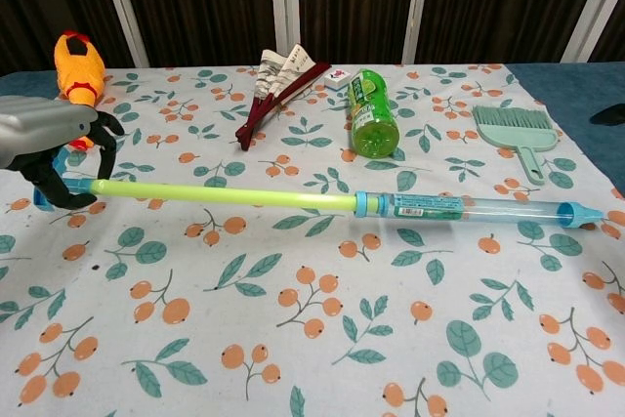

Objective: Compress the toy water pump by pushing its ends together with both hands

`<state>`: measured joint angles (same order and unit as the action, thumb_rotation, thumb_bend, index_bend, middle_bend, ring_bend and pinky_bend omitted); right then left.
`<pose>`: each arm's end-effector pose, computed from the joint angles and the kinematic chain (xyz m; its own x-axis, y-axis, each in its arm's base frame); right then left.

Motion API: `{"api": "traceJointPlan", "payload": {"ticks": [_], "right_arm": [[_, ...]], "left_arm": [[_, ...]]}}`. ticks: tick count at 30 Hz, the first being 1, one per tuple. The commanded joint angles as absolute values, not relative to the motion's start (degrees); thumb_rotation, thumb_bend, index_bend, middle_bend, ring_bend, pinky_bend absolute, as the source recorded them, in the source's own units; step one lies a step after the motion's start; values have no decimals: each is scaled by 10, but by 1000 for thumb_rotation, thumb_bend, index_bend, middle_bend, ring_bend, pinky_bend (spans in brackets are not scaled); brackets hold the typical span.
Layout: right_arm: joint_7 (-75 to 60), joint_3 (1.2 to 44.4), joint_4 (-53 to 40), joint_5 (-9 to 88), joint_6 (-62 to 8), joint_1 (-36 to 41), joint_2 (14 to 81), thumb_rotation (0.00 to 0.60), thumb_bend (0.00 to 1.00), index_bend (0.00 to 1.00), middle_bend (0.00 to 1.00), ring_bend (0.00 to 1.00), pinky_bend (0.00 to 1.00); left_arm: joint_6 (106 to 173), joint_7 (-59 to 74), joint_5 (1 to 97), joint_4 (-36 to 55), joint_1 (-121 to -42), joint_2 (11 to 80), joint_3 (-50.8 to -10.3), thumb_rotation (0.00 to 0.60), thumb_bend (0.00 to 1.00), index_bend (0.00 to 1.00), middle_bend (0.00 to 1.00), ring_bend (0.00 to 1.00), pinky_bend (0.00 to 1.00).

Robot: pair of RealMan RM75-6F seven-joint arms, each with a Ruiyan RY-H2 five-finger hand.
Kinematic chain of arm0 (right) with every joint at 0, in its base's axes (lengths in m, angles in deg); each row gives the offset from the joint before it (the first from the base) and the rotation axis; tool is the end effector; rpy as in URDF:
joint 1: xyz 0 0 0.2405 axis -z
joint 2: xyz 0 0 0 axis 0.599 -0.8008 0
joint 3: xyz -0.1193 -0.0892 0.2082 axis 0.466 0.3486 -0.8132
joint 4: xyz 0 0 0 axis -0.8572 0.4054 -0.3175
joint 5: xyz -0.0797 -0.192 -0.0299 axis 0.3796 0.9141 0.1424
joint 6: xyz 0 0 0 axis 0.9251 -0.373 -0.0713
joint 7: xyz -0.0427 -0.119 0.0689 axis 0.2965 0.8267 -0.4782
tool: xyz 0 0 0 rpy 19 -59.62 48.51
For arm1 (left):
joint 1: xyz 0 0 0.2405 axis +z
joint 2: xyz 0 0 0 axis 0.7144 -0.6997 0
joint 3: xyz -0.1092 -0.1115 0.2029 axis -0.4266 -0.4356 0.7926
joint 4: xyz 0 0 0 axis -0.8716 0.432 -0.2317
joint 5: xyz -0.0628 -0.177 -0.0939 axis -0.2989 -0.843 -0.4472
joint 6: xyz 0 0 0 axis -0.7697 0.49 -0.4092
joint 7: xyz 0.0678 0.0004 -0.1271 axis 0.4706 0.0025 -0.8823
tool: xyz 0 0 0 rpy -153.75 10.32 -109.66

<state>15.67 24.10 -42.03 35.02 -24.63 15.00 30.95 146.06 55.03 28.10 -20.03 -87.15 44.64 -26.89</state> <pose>-0.2341 -0.2554 0.0872 0.3163 -0.3498 0.8818 -0.9424 -0.0095 0.3342 -0.1797 0.3055 0.0184 0.6347 0.3092 0.7083 0.7681 -0.1513 -0.6222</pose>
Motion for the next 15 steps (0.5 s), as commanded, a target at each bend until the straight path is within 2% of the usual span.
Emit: {"api": "traceJointPlan", "payload": {"ticks": [1,5,10,15], "right_arm": [[209,227,-397,295,-243,112,353,600,257,0,0,0,0],[240,229,-374,257,-256,93,386,600,256,8,0,0,0],[260,229,-346,223,-269,78,420,600,256,155,0,0,0],[275,236,-321,217,-279,68,441,600,256,215,0,0,0]], "left_arm": [[1458,550,279,-198,-871,446,-268,600,485,581,83,0,21],[1456,549,279,-195,-872,447,-269,600,485,581,84,0,20],[1460,551,276,-200,-874,448,-274,600,484,582,84,0,21],[1462,556,276,-207,-877,448,-276,600,485,586,84,0,20]]}}
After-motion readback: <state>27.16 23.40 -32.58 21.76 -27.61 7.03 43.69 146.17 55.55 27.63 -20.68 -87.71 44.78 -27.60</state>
